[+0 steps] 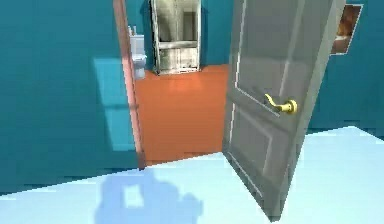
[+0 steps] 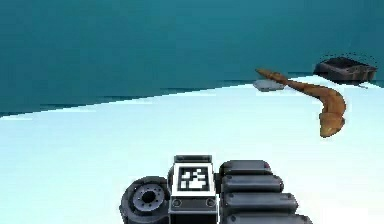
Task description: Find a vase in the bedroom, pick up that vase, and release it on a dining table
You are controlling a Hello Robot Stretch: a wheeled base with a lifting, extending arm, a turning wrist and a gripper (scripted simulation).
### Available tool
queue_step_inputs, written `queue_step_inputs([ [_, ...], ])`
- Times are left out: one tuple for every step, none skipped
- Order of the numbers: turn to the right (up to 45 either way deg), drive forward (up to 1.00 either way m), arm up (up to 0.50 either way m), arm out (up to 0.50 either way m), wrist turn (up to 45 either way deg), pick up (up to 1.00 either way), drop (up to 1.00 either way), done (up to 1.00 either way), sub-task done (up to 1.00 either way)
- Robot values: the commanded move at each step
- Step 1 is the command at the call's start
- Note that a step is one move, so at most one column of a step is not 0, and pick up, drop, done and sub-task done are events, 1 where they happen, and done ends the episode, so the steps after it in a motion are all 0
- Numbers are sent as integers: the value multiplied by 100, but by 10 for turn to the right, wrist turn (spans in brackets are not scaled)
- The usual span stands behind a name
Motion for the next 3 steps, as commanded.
queue_step_inputs([
  [0,100,0,0,0,0,0,0,0],
  [-30,0,0,0,0,0,0,0,0],
  [0,100,0,0,0,0,0,0,0],
])
